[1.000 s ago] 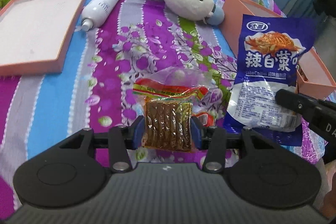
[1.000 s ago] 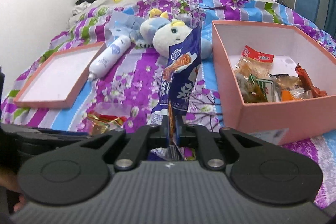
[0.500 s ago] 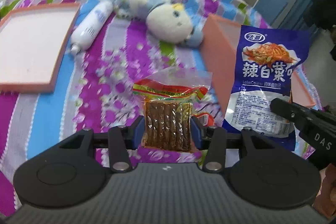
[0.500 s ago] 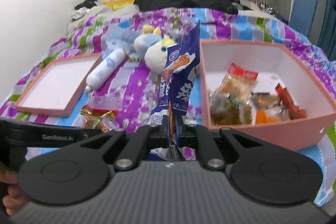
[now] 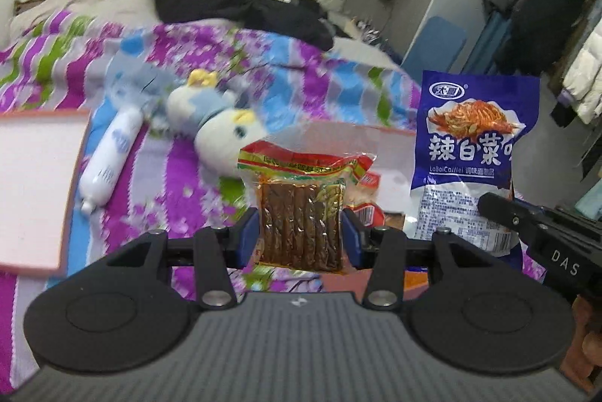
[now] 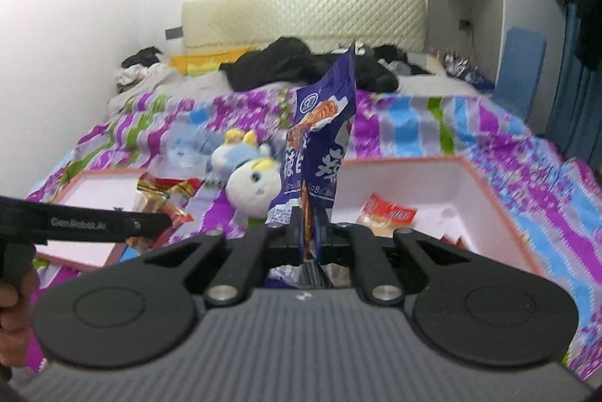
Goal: Organize snacks
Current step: 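Lift both held packets and carry them over the deep pink box, then open both tools to drop the packets into the pink box, then withdraw both open tools back from the pink box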
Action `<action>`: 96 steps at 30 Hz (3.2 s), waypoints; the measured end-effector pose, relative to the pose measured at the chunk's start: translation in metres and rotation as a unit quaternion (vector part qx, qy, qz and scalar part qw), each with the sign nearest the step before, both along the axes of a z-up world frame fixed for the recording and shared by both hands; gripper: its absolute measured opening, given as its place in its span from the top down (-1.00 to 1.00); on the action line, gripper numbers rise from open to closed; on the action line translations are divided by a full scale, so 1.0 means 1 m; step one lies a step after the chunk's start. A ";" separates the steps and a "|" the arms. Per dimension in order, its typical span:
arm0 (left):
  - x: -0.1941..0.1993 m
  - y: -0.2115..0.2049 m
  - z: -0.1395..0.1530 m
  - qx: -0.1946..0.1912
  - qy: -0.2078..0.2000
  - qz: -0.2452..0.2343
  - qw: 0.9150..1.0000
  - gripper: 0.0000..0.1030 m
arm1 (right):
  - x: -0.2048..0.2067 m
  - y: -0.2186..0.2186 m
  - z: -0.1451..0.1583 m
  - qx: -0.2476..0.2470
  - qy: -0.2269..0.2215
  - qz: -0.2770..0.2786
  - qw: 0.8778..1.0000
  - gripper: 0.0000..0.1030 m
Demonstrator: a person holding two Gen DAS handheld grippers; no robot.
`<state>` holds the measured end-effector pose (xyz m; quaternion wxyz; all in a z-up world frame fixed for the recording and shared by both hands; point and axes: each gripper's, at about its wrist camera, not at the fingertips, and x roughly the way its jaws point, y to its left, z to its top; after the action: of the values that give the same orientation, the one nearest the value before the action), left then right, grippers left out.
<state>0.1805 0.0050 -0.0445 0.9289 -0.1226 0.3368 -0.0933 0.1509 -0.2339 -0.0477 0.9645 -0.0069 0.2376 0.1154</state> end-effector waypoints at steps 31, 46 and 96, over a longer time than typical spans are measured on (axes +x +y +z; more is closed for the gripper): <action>0.180 -0.160 -0.075 0.012 0.065 -0.141 0.988 -0.02 | 0.127 -0.110 -0.100 0.014 0.086 -0.097 0.991 0.84; 0.180 -0.152 -0.070 0.017 0.066 -0.130 0.989 -0.35 | 0.123 -0.115 -0.101 0.048 0.100 -0.098 0.989 0.84; -0.120 -0.070 0.002 0.013 -0.049 -0.048 0.998 -0.36 | -0.131 -0.092 -0.030 0.084 0.017 -0.099 0.991 0.82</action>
<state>0.0602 -0.0649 -0.0429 0.9401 -0.0899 0.2978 -0.1392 0.0203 -0.3258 -0.0776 0.9642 0.0995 0.2428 0.0387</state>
